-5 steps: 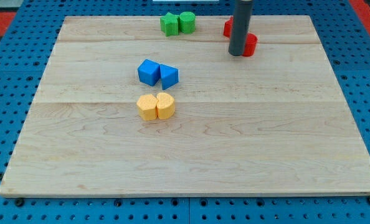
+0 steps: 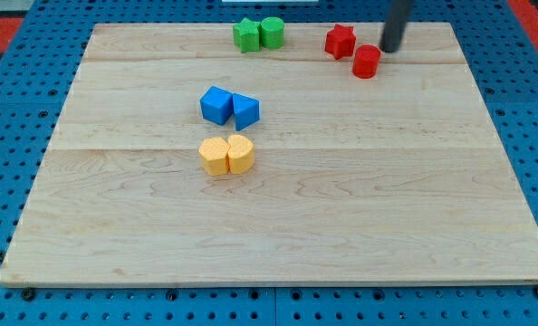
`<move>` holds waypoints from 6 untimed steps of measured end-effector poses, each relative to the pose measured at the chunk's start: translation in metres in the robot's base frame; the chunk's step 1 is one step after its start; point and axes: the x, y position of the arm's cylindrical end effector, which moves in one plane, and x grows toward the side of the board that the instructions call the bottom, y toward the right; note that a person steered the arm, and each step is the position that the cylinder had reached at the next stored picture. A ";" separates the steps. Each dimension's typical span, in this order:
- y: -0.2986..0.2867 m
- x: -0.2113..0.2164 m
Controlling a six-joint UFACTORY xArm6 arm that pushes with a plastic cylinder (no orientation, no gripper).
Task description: Push the red star down a bit
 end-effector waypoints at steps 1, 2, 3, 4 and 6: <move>-0.028 -0.033; -0.078 -0.032; -0.051 -0.019; -0.040 -0.015; -0.066 -0.033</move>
